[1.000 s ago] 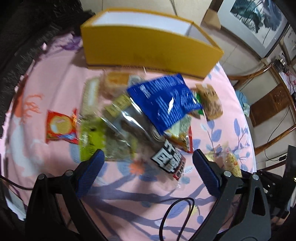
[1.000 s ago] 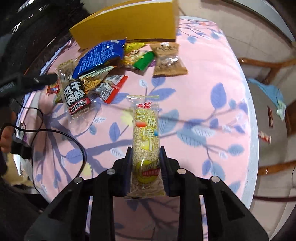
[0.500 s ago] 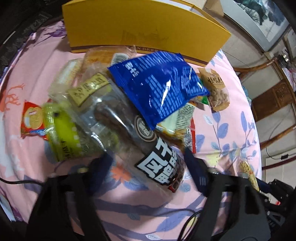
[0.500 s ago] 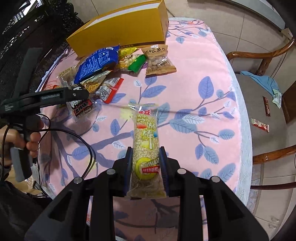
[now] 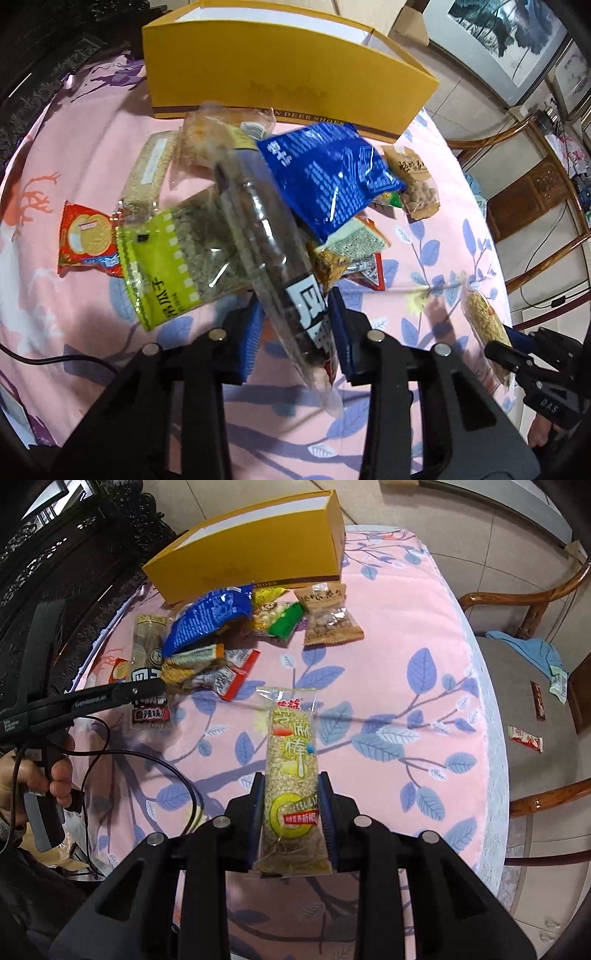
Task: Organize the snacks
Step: 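Grasp the clear bag with the black label using the left gripper, then lift both packets over the yellow box and open both grippers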
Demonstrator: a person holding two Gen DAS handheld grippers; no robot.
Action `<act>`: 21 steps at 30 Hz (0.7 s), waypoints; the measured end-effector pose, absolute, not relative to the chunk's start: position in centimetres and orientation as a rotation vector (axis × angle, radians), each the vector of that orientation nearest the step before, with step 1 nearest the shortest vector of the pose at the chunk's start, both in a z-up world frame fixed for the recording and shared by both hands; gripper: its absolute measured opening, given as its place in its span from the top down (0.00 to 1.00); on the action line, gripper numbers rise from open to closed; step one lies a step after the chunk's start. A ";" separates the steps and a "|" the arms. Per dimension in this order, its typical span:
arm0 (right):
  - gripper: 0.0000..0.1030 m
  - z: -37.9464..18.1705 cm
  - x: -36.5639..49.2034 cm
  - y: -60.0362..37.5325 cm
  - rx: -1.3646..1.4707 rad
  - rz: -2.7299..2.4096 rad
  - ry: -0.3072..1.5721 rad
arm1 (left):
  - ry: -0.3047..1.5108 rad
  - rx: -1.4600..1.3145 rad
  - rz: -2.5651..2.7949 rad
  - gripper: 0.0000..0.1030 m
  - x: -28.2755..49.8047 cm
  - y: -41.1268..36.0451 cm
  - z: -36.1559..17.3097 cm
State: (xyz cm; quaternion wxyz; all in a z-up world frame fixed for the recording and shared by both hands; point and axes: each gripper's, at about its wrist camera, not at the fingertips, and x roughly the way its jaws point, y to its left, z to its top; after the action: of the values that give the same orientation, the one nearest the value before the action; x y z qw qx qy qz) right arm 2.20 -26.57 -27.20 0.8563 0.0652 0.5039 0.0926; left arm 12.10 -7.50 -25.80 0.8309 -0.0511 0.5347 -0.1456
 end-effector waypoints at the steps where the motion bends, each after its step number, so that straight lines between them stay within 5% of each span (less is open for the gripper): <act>1: 0.72 -27.2 2.3 -26.5 0.138 0.196 1.058 | 1.130 -0.116 -0.311 0.69 11.9 -7.3 -25.6; 21: 0.72 -26.3 3.2 -26.0 0.153 0.213 1.033 | 1.177 -0.140 -0.327 0.75 11.9 -6.3 -26.5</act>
State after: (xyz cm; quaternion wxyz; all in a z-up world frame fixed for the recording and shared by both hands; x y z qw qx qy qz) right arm 3.18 -26.00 -26.30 0.8614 0.0730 0.4923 0.1018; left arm 11.92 -6.26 -26.55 0.8169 -0.0657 0.5521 -0.1534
